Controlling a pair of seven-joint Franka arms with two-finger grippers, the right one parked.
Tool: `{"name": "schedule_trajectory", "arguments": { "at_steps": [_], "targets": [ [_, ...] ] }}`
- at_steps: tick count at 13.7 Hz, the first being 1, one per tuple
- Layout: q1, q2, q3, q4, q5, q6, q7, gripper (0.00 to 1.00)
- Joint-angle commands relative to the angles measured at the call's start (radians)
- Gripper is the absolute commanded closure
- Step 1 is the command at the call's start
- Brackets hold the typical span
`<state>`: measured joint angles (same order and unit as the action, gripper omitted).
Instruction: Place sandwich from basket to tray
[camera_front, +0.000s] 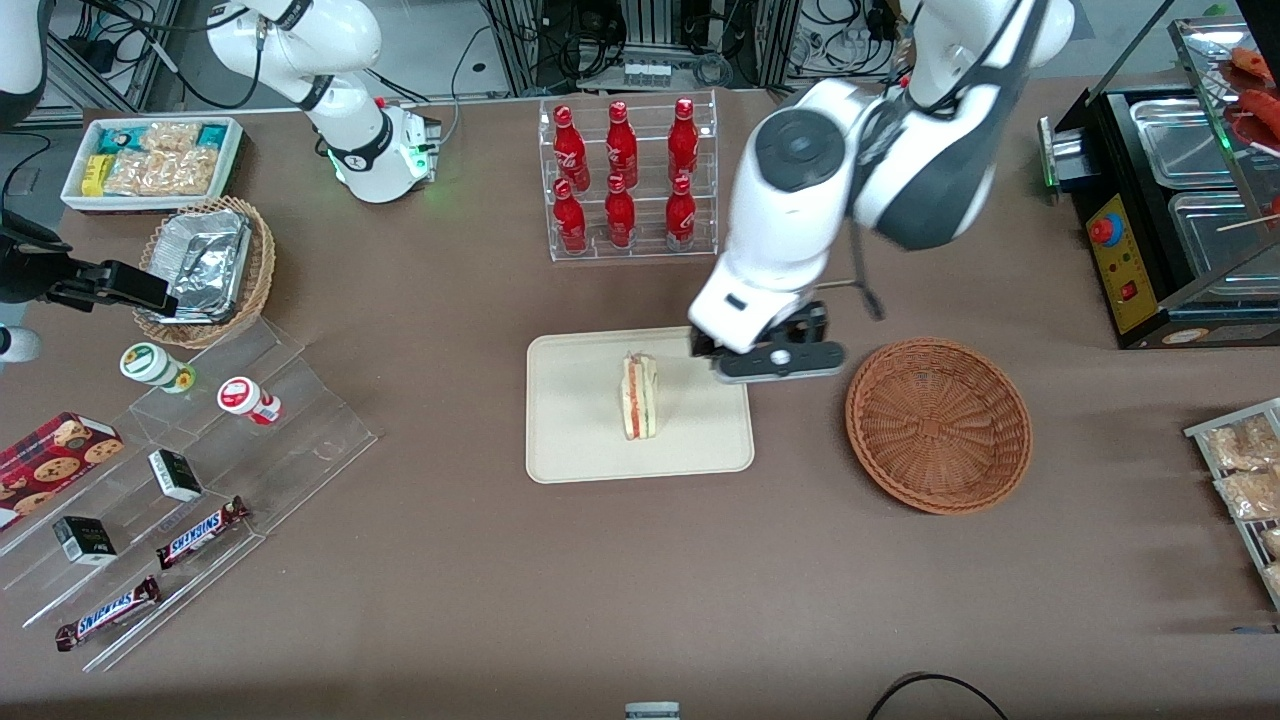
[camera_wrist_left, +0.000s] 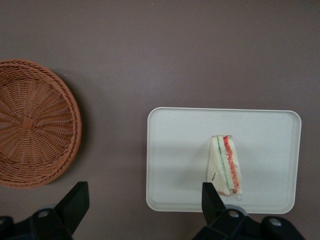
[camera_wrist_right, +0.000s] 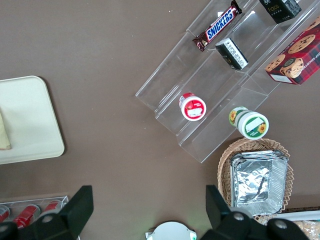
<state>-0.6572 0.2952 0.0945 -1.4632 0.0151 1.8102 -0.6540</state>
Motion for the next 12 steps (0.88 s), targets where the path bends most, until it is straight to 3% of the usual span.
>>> {"name": "schedule_trajectory", "arguments": {
  "at_steps": [1, 12],
  "targets": [
    [0.077, -0.083, 0.024, -0.040, -0.056, -0.073, 0.133, 0.01],
    [0.350, -0.313, 0.027, -0.169, -0.044, -0.215, 0.546, 0.01]
  ]
}}
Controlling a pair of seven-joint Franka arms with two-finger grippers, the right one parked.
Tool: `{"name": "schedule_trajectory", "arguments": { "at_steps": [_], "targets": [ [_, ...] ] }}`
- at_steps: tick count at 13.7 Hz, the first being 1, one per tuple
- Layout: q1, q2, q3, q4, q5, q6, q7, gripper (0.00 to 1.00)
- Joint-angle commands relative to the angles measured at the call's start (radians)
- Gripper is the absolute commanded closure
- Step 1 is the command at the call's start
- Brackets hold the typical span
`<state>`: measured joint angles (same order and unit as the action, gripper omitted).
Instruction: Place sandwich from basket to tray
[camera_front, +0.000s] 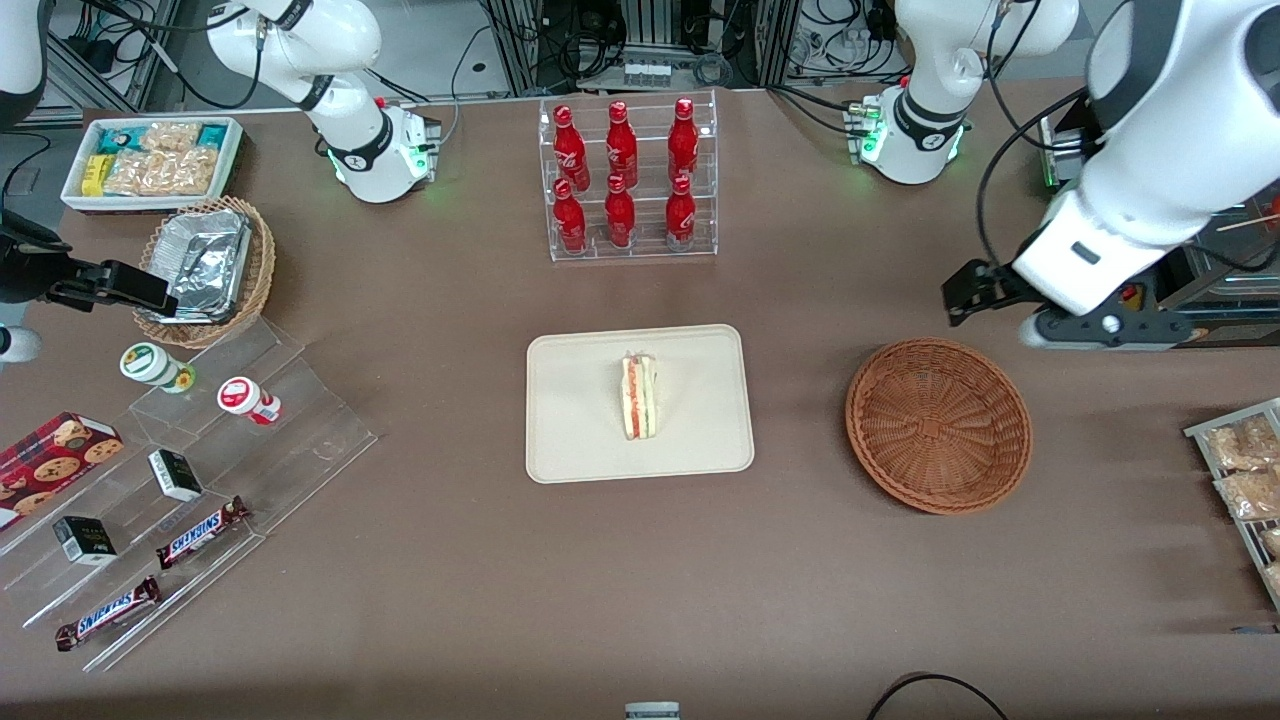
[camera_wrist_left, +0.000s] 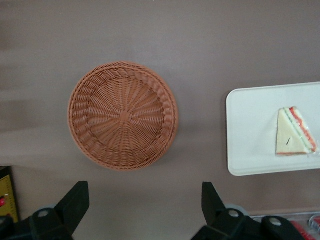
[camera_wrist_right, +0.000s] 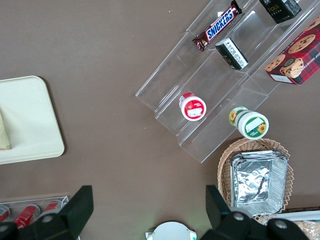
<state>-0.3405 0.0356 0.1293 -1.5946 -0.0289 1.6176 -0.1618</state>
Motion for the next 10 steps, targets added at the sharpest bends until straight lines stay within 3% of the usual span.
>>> {"name": "schedule_trajectory", "arguments": {
  "at_steps": [1, 6, 10],
  "targets": [
    [0.053, -0.063, -0.008, -0.042, 0.001, -0.024, 0.070, 0.01],
    [0.151, -0.057, -0.022, -0.012, 0.001, -0.039, 0.107, 0.01],
    [0.261, -0.036, -0.120, 0.016, 0.003, -0.039, 0.120, 0.01]
  ]
}}
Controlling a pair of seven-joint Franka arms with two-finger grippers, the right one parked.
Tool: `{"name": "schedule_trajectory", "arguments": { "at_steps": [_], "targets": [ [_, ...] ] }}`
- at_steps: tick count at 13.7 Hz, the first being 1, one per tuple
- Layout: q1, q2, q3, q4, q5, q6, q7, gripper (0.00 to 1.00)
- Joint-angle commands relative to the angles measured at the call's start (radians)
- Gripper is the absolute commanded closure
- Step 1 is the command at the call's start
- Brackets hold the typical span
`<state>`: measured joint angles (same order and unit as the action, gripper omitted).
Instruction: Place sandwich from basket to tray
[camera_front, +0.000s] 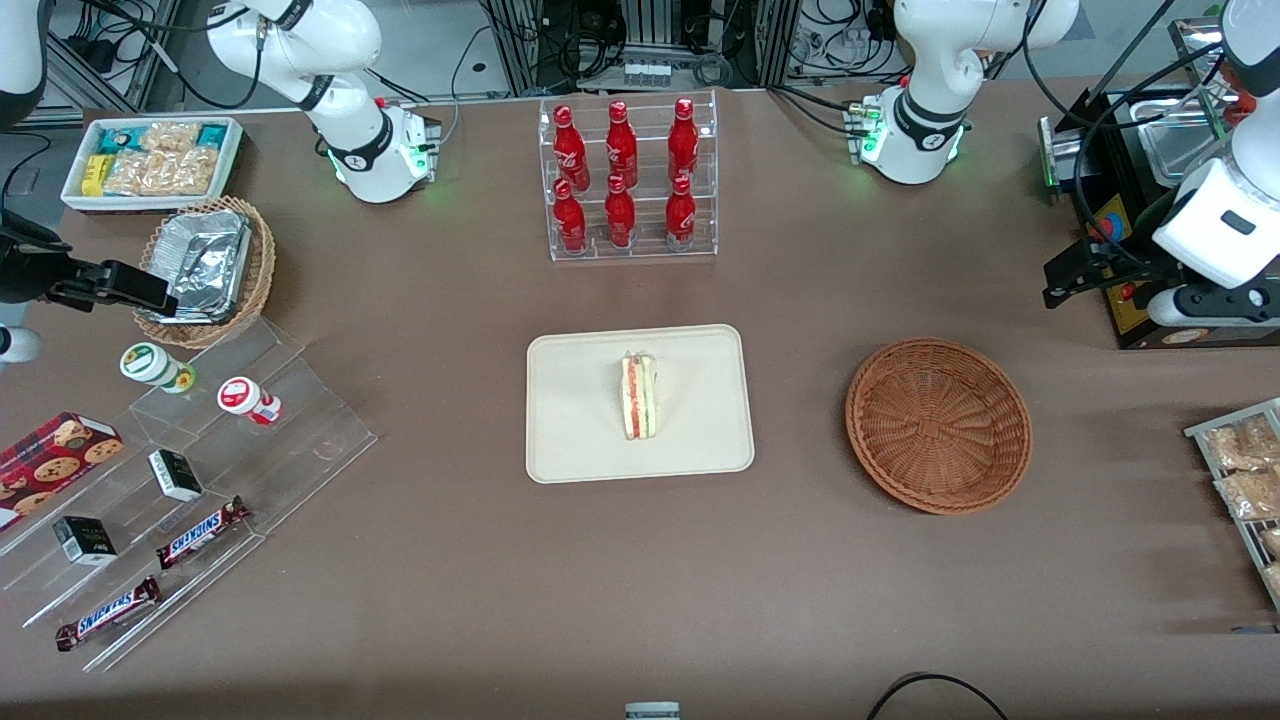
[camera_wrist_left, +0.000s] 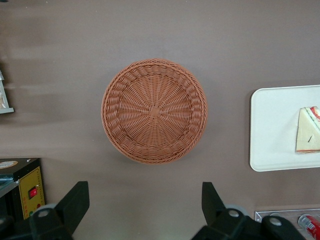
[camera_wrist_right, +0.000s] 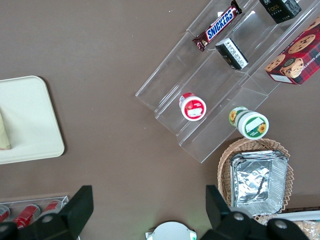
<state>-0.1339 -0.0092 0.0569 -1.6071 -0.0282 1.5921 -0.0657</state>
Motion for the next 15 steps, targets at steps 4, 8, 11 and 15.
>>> {"name": "schedule_trajectory", "arguments": {
  "at_steps": [4, 8, 11, 15],
  "targets": [
    [0.092, 0.000, -0.071, 0.032, 0.045, -0.024, 0.043, 0.01],
    [0.094, 0.000, -0.072, 0.042, 0.070, -0.026, 0.041, 0.01],
    [0.094, 0.002, -0.074, 0.044, 0.065, -0.026, 0.032, 0.01],
    [0.094, 0.000, -0.103, 0.042, 0.060, -0.026, 0.029, 0.01]
  ]
}}
